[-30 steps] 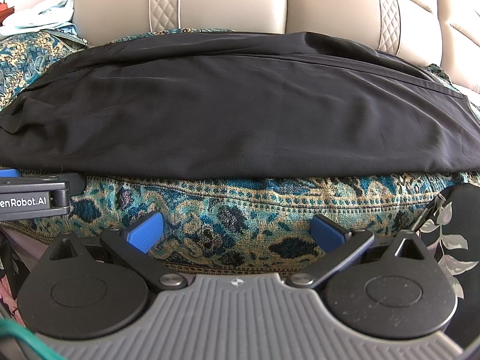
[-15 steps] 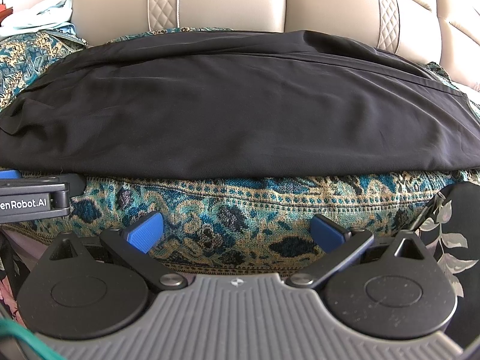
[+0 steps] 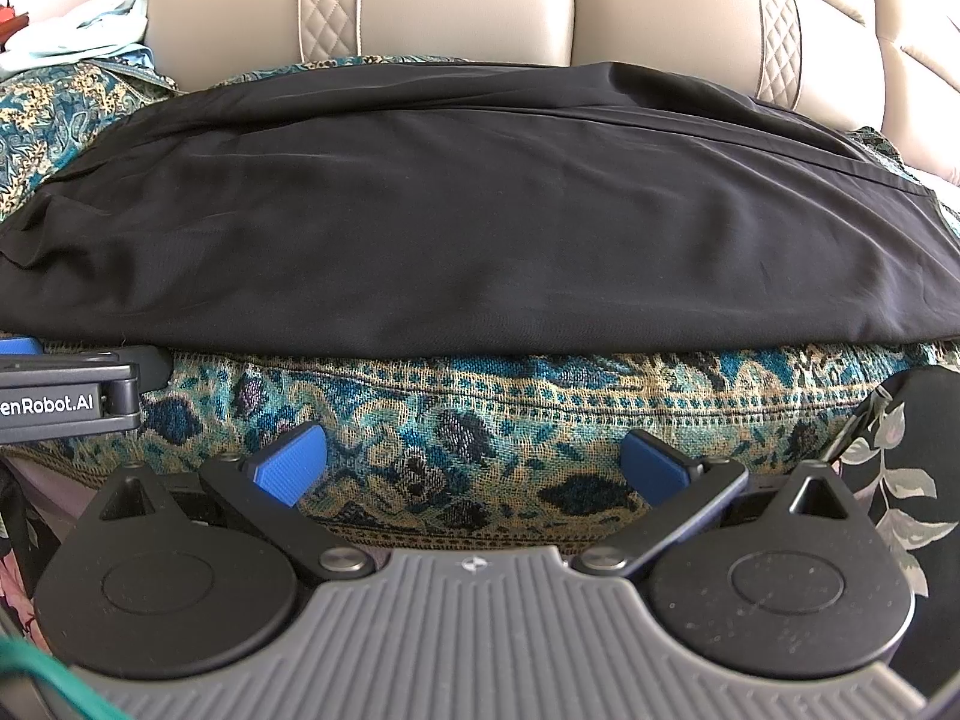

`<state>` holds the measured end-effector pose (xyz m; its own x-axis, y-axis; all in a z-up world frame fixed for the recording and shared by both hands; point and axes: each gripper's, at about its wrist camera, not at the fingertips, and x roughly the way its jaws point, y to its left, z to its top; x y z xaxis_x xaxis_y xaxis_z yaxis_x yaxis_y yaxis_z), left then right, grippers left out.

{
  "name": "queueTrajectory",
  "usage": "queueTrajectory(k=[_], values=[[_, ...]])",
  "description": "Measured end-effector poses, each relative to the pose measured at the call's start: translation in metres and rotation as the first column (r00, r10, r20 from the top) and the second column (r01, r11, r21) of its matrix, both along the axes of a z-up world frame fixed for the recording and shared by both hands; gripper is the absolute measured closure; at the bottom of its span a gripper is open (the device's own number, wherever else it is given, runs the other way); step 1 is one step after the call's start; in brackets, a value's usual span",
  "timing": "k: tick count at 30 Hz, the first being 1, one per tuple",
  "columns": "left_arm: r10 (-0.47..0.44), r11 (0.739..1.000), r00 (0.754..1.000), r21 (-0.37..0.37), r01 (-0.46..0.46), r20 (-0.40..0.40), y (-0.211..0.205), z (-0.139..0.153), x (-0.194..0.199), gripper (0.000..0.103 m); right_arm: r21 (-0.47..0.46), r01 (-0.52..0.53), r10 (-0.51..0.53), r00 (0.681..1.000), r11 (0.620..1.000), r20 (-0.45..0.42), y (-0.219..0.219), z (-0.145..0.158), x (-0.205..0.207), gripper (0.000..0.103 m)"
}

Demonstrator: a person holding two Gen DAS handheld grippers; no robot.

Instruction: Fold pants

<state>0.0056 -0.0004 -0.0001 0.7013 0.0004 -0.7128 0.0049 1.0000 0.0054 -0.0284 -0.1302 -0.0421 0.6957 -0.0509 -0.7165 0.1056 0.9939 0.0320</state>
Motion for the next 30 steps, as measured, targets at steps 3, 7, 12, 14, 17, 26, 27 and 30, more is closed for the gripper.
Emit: queueTrajectory(k=[3, 7, 12, 14, 17, 26, 27, 30], values=[[0.0, 1.0, 1.0, 0.0, 0.0, 0.0, 0.0001, 0.0, -0.0003, 0.0, 0.0, 0.0, 0.0, 1.0, 1.0, 0.0, 0.0, 0.0, 0.0002, 0.0], [0.0, 1.0, 1.0, 0.0, 0.0, 0.0, 0.0001, 0.0, -0.0004, 0.0, 0.0, 0.001, -0.001, 1.0, 1.0, 0.0, 0.0001, -0.0001, 0.0001, 0.0], [0.0, 1.0, 1.0, 0.001, 0.0, 0.001, -0.0001, 0.0, -0.0001, 0.0, 0.0, 0.0, 0.0, 1.0, 1.0, 0.0, 0.0003, -0.0001, 0.0, 0.0], [0.0, 1.0, 1.0, 0.001, 0.0, 0.0, 0.0001, 0.0001, -0.0004, 0.0, 0.0, 0.0, 0.0, 1.0, 1.0, 0.0, 0.0003, 0.0, 0.0, 0.0], [0.0, 1.0, 1.0, 0.001, 0.0, 0.0, 0.0001, 0.0001, -0.0004, 0.0, -0.001, 0.001, -0.001, 1.0, 1.0, 0.0, 0.0003, -0.0001, 0.0, 0.0], [0.0, 1.0, 1.0, 0.001, 0.0, 0.0, 0.0, 0.0002, -0.0003, 0.0, -0.001, 0.001, -0.001, 1.0, 1.0, 0.0, 0.0004, 0.0, 0.0005, 0.0], [0.0, 1.0, 1.0, 0.001, 0.0, 0.0, -0.0001, 0.0003, 0.0002, 0.0, -0.001, 0.001, -0.001, 1.0, 1.0, 0.0, 0.0004, 0.0, 0.0005, 0.0], [-0.002, 1.0, 1.0, 0.004, 0.002, -0.011, -0.0004, 0.0014, 0.0011, 0.0, 0.001, 0.001, -0.001, 1.0, 1.0, -0.011, 0.0006, 0.0, 0.0005, 0.0]])
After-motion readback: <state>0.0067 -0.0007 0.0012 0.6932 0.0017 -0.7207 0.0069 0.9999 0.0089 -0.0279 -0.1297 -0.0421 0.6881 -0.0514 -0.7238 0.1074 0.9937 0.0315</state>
